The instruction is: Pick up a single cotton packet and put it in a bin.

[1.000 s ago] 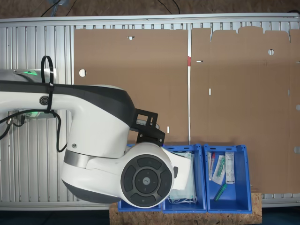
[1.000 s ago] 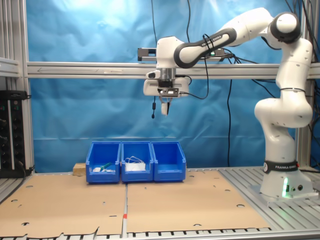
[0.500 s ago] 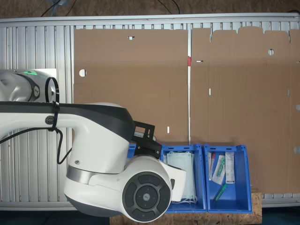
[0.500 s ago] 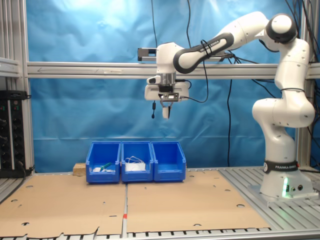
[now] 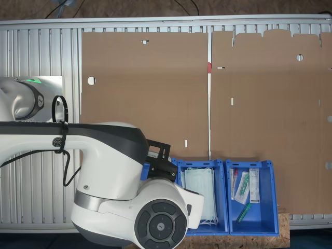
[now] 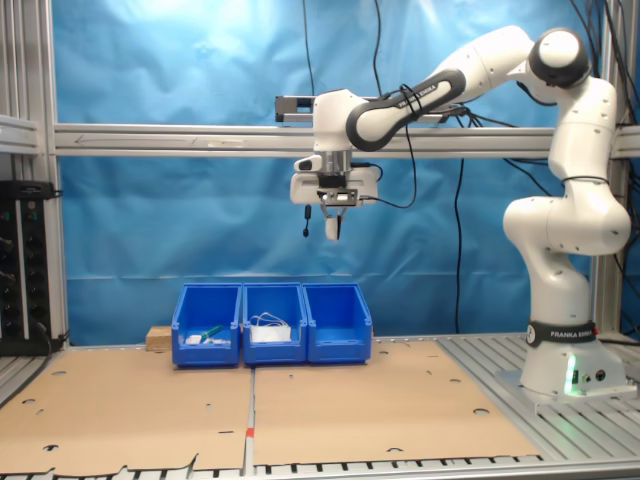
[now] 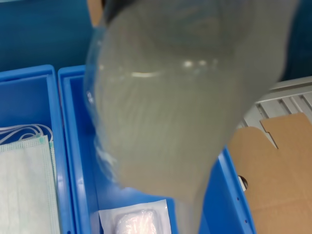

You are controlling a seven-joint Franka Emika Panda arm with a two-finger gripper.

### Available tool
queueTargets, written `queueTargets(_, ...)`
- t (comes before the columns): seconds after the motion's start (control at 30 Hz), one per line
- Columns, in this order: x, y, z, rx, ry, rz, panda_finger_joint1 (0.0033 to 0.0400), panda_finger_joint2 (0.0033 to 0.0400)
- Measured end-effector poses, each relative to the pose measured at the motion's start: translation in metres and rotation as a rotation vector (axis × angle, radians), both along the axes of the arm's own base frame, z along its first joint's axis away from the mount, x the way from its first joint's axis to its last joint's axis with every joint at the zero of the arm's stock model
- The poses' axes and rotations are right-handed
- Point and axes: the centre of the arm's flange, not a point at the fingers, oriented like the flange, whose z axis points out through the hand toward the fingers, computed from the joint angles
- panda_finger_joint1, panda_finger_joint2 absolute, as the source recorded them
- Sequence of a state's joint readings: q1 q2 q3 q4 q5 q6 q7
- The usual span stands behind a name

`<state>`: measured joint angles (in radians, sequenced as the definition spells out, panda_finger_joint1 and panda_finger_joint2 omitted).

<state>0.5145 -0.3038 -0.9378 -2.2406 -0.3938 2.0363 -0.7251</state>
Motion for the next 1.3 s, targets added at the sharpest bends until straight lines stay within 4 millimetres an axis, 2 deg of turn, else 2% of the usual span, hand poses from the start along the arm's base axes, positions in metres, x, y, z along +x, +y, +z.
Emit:
queueTargets(0.63,0.001,0.000,-0.001,0.001,-0.001,0.002,0.0054,0.0054)
queueTargets(1.3,-0.003,-0.019,-0.002,-0.055,-0.019,0.007,0.0054,0.0054)
